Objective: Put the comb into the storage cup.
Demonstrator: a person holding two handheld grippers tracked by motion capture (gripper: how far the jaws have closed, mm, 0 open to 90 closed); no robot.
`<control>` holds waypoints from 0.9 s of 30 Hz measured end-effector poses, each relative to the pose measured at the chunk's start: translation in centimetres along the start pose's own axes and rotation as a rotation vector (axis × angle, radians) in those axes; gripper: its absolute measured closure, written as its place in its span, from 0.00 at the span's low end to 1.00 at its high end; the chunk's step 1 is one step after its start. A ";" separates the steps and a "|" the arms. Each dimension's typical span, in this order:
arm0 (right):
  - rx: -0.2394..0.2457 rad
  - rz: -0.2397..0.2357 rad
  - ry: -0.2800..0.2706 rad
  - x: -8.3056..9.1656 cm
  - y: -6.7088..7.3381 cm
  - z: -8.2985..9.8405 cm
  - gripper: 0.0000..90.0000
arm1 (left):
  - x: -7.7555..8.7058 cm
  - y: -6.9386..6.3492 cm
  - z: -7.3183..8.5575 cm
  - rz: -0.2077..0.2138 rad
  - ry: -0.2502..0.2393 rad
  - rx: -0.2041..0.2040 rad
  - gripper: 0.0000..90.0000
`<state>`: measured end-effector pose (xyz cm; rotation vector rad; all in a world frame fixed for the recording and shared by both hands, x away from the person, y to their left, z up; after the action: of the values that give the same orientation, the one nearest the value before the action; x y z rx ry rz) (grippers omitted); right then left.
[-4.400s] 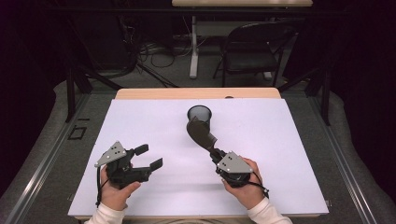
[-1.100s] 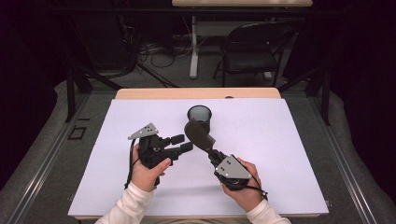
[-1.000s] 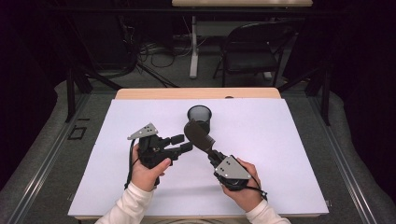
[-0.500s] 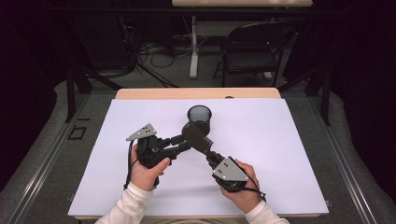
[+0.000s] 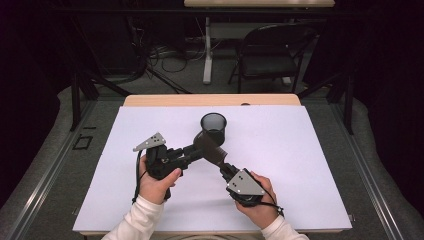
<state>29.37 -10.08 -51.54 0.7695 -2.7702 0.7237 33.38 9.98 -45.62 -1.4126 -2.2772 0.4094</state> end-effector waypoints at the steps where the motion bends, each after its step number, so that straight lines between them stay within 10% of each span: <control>1: -0.001 0.000 0.000 0.0 0.0 0.0 0.81 | 0.0 0.0 0.0 0.000 -0.003 0.004 0.70; 27: 0.007 -0.012 -0.004 -0.1 0.6 0.0 0.81 | 0.1 0.4 0.1 0.016 -0.031 0.058 0.80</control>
<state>29.13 -9.61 -51.75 0.7895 -2.7653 0.7306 33.57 10.27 -45.91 -1.4058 -2.2611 0.5019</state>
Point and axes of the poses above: each handheld gripper's, and its own axes: x roughly backward along the jaws, z roughly out of its underside, y roughly to its left, the point moved 4 cm from there along -x, roughly forward along the jaws, and after that the axes turned 5 degrees about z, right-handed, at the moved point
